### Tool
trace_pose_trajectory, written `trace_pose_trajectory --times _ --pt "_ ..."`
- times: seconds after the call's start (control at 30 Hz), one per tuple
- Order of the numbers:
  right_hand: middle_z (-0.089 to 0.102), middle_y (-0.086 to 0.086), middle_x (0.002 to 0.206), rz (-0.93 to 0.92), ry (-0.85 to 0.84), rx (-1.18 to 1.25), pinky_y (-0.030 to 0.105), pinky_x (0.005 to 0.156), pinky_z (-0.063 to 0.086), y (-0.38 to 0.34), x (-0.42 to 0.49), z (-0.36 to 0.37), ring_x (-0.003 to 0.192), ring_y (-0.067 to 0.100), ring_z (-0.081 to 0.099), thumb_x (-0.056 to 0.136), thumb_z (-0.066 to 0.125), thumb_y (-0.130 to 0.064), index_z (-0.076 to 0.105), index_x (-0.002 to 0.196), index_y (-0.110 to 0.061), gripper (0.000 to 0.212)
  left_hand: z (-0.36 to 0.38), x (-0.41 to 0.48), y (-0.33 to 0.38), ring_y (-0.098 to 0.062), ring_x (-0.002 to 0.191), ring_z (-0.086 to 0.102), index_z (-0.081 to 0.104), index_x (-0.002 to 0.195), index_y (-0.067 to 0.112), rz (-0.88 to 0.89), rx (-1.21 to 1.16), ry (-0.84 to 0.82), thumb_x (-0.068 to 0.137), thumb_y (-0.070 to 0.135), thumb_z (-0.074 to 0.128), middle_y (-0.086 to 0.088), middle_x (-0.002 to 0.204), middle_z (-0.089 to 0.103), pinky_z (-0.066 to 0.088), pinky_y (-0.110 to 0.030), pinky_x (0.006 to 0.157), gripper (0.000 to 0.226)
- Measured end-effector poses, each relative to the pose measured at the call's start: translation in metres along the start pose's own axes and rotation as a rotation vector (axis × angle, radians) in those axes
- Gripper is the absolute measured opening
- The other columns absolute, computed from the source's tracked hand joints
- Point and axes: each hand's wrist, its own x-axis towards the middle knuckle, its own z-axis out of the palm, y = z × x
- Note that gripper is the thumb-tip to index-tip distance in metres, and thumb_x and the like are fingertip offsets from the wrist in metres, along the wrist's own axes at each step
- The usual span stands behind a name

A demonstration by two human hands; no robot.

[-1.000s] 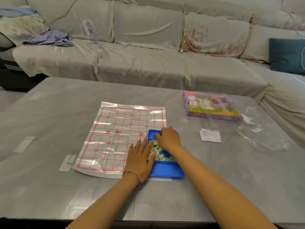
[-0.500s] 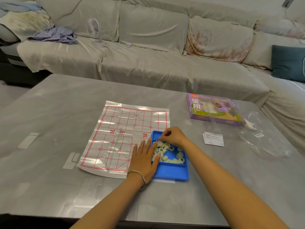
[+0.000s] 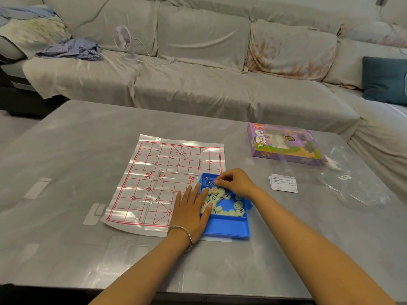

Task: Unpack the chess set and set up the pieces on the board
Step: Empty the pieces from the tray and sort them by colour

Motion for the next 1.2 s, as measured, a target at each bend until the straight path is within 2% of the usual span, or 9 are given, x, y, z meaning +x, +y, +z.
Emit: trace_pose_trajectory --times 0.13,0.27,0.43,0.5,0.6,0.67,0.87,1.03,1.2 --pt "0.070 0.007 0.097 -0.028 0.099 -0.060 0.028 0.077 0.054 0.009 0.000 -0.001 0.089 0.018 0.064 0.089 0.061 -0.022 0.070 0.098 -0.009 0.019 0.001 0.000 0.000 -0.016 0.144 -0.007 0.000 0.146 0.035 0.004 -0.014 0.012 0.082 0.058 0.001 0.007 0.156 -0.005 -0.011 -0.034 0.114 0.068" --pt "0.070 0.008 0.087 -0.034 0.260 0.116 0.015 0.069 0.052 0.016 -0.002 -0.003 0.074 0.012 0.064 0.087 0.064 -0.016 0.071 0.096 -0.006 0.015 0.001 0.000 -0.001 -0.015 0.144 -0.008 0.000 0.145 0.036 0.000 -0.016 0.027 0.081 0.061 -0.003 0.008 0.156 -0.005 -0.011 -0.033 0.114 0.069" --pt "0.069 0.007 0.084 0.017 0.401 0.364 0.020 0.072 0.056 0.029 -0.005 -0.014 0.076 0.016 0.066 0.085 0.067 -0.013 0.072 0.092 -0.006 0.012 0.003 0.000 -0.002 -0.015 0.144 -0.007 -0.001 0.145 0.037 0.009 -0.022 0.031 0.055 0.077 -0.033 0.008 0.156 -0.005 -0.012 -0.032 0.112 0.103" --pt "0.070 0.009 0.085 0.086 0.529 0.416 0.029 0.075 0.056 0.039 -0.006 -0.021 0.077 0.021 0.067 0.085 0.066 -0.014 0.071 0.094 -0.003 0.015 0.002 0.000 -0.002 -0.015 0.144 -0.007 -0.003 0.145 0.038 0.005 -0.021 0.033 0.054 0.077 -0.034 0.008 0.156 -0.005 -0.013 -0.031 0.112 0.104" --pt "0.071 0.008 0.088 0.280 0.688 0.309 0.018 0.067 0.049 0.063 -0.011 -0.033 0.069 0.016 0.060 0.086 0.065 -0.017 0.072 0.093 -0.003 0.017 0.002 0.000 -0.002 -0.015 0.144 -0.007 -0.003 0.145 0.038 0.009 -0.023 0.036 0.054 0.077 -0.033 0.009 0.156 -0.005 -0.013 -0.030 0.111 0.103" --pt "0.072 0.010 0.090 0.369 0.720 0.247 0.024 0.071 0.046 0.079 -0.015 -0.035 0.076 0.016 0.059 0.084 0.065 -0.018 0.074 0.091 -0.004 0.017 0.002 0.000 -0.002 -0.015 0.144 -0.006 -0.001 0.145 0.037 0.009 -0.032 0.038 0.055 0.078 -0.032 0.008 0.156 -0.003 -0.012 -0.030 0.111 0.103" --pt "0.071 0.007 0.081 0.265 0.653 0.048 0.032 0.073 0.048 0.077 -0.029 -0.043 0.075 0.019 0.061 0.086 0.062 -0.017 0.074 0.086 -0.007 0.016 0.004 0.001 -0.003 -0.015 0.144 -0.005 0.000 0.145 0.037 0.012 -0.011 0.047 0.056 0.078 -0.030 0.009 0.156 -0.003 -0.012 -0.030 0.111 0.102" --pt "0.068 0.005 0.104 0.171 0.682 -0.291 0.034 0.077 0.045 0.091 -0.048 -0.050 0.096 0.024 0.060 0.094 0.051 -0.027 0.070 0.101 -0.016 0.023 0.006 0.001 -0.004 -0.015 0.144 -0.003 0.001 0.144 0.038 0.014 -0.007 0.064 0.059 0.079 -0.028 0.009 0.156 -0.001 -0.011 -0.030 0.111 0.099" --pt "0.050 0.006 0.139 0.146 0.496 -0.395 0.034 0.106 0.024 0.129 -0.067 -0.061 0.130 0.024 0.041 0.101 0.032 -0.028 0.052 0.130 -0.012 0.039 0.006 0.001 -0.005 -0.015 0.144 -0.004 -0.001 0.144 0.037 0.013 0.011 0.070 0.058 0.078 -0.028 0.009 0.156 -0.002 -0.012 -0.029 0.110 0.099"
